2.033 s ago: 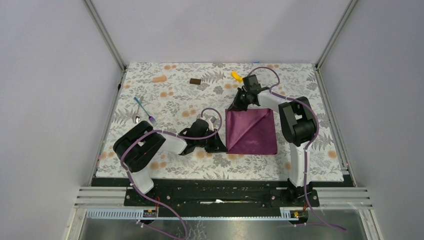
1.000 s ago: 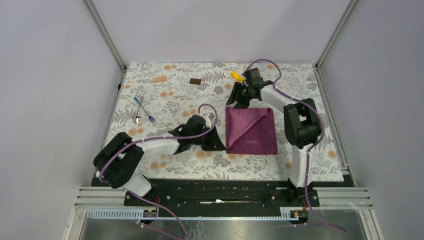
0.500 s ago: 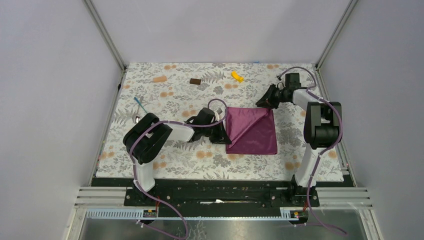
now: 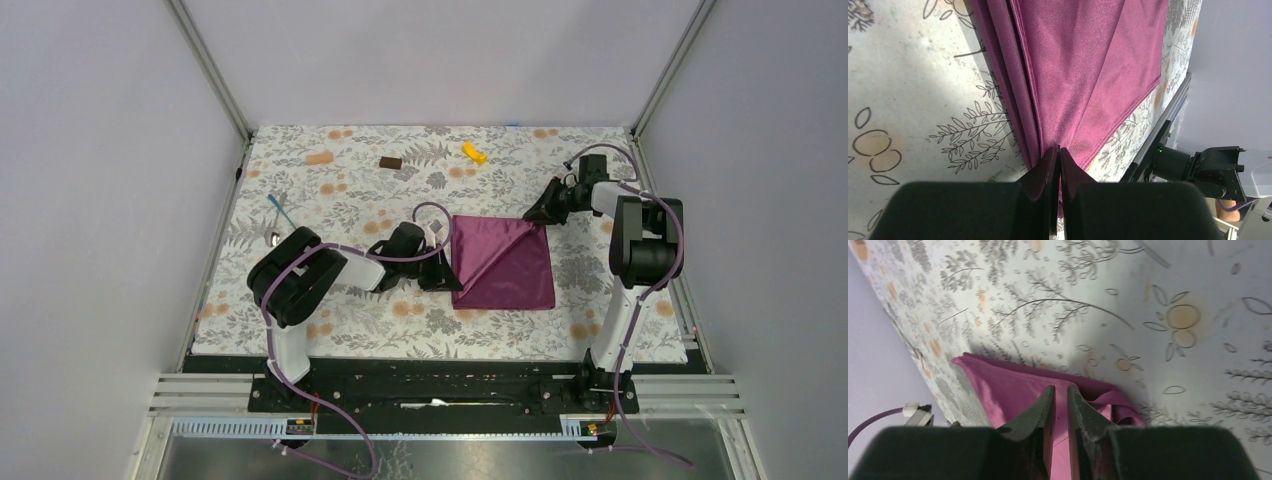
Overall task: Fold the napkin into a case and place the utensils inside
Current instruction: Smooth out the upper triangle-folded napkin at the center of the board.
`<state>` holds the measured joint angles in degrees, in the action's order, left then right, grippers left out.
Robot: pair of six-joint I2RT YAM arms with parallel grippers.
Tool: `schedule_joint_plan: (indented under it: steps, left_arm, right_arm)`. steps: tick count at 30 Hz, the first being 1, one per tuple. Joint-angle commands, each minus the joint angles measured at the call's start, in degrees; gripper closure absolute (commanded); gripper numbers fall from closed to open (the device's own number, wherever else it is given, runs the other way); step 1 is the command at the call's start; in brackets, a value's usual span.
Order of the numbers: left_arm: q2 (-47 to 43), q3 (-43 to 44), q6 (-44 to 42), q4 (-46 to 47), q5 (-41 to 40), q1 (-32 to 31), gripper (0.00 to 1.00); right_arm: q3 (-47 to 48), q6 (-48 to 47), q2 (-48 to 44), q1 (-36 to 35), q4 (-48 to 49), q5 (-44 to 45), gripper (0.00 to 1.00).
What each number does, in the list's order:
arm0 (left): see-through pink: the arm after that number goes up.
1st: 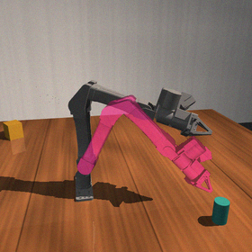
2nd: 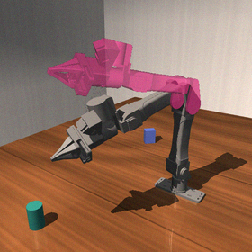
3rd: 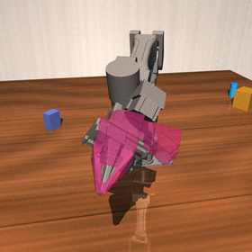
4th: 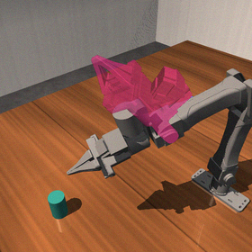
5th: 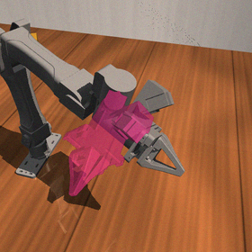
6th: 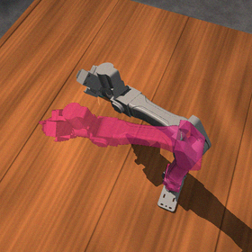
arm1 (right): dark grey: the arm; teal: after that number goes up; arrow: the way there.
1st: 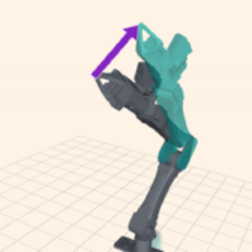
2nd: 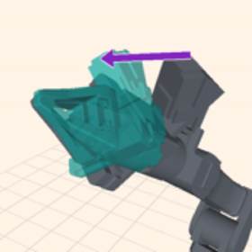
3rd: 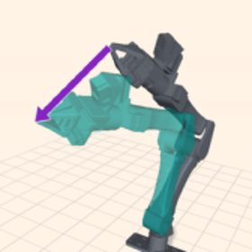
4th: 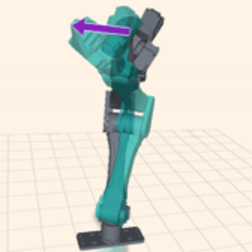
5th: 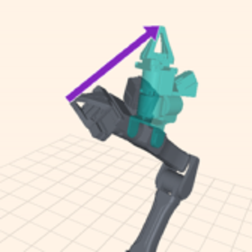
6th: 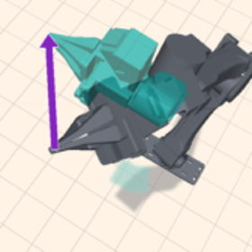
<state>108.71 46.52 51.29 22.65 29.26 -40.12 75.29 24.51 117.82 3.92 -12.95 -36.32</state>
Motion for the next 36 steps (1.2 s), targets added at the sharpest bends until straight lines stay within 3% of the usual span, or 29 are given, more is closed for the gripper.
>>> schedule_joint_plan:
  steps: [1,10,17,25,31,36]
  left_arm:
    - [0.6,-2.5,-0.5,-0.2,-0.3,0.0,0.92]
    - [1.1,-2.7,-0.5,0.2,0.0,0.0,0.93]
    - [0.8,-3.2,-0.4,0.3,-0.1,0.0,0.94]
    - [0.6,-3.2,-0.6,0.1,-0.1,-0.1,0.94]
    - [0.6,-2.9,-0.6,0.1,0.1,-0.1,0.94]
    - [-1.1,-2.6,0.5,0.3,1.3,-0.2,0.90]
  right_arm:
    - [1.4,-2.9,2.0,0.1,-0.3,4.4,0.79]
    - [4.7,-4.9,-2.5,0.1,-5.3,9.8,0.77]
    - [3.7,-3.0,-6.9,0.0,-4.9,3.3,0.69]
    - [-2.0,-3.4,-5.0,1.1,-1.6,7.0,0.74]
    - [0.3,-4.4,-2.6,1.0,-2.3,8.3,0.76]
    - [3.8,-4.1,-5.8,-0.9,-5.2,7.4,0.74]
